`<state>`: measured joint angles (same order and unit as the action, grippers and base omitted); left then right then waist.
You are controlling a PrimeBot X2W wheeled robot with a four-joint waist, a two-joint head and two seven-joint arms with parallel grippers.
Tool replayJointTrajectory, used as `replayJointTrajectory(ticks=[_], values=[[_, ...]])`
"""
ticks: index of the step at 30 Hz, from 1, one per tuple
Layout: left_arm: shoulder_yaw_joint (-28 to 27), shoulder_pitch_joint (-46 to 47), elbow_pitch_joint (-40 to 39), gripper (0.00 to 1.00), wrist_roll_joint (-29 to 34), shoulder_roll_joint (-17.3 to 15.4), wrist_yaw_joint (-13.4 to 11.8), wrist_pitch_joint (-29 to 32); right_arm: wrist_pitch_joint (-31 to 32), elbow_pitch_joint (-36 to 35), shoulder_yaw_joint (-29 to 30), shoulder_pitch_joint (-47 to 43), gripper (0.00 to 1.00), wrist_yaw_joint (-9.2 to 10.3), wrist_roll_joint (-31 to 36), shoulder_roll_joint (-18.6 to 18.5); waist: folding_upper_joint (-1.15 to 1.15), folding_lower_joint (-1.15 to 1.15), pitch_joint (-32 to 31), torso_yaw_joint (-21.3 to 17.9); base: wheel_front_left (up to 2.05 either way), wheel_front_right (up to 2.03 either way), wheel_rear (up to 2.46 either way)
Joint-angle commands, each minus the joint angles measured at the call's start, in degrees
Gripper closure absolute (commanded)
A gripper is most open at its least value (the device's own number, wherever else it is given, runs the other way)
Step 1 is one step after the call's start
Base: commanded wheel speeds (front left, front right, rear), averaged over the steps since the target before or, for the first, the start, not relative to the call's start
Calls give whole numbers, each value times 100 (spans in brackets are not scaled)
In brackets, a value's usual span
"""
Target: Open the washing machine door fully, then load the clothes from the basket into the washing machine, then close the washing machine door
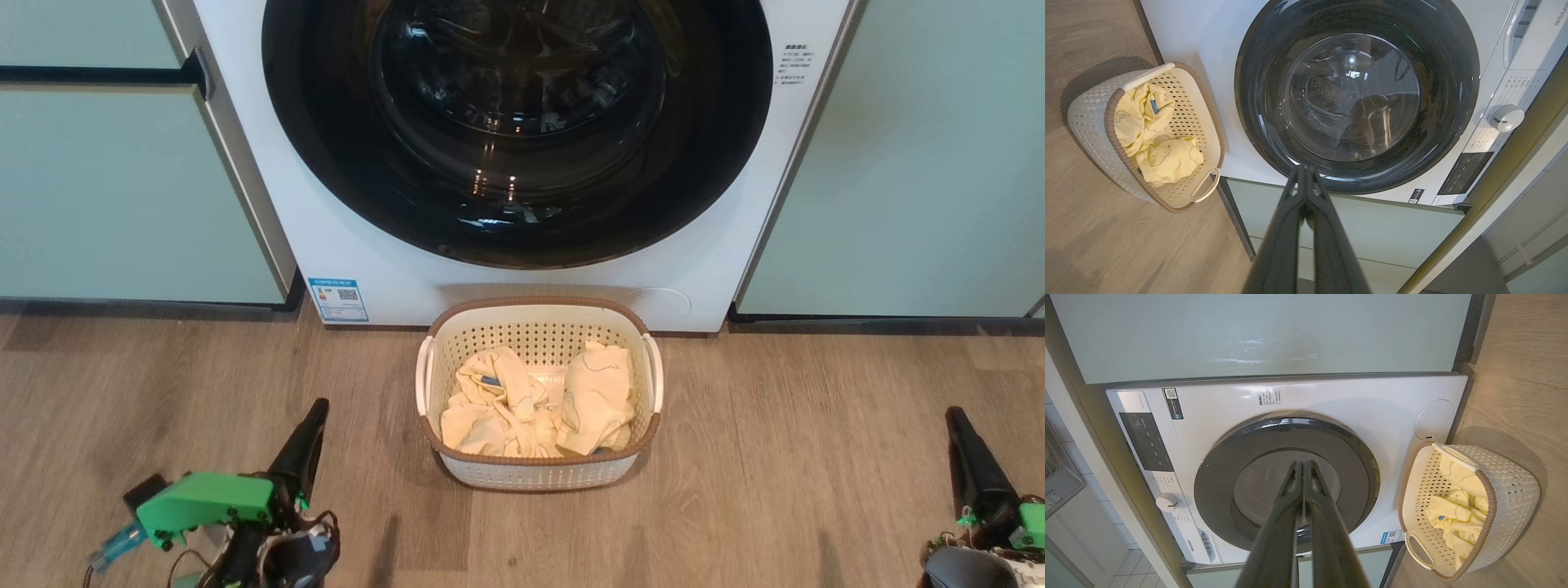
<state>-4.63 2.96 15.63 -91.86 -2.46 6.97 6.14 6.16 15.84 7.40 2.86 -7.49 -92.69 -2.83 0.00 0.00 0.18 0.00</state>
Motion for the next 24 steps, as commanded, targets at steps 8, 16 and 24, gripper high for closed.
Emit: replayJointTrajectory(ticks=[8,16,24], values=[[5,-13,53,0,3,5,-9,-3,-1,54,-12,-17,0,0,-1,-1,0,0,0,0,0,0,0],[56,-117,237,0,38,21,-7,-43,-38,231,-20,-124,0,0,-2,-1,0,0,3,0,0,0,0],[111,-44,157,0,75,3,-3,-113,-74,149,-21,-74,0,0,31,-19,0,0,4,1,0,0,0]])
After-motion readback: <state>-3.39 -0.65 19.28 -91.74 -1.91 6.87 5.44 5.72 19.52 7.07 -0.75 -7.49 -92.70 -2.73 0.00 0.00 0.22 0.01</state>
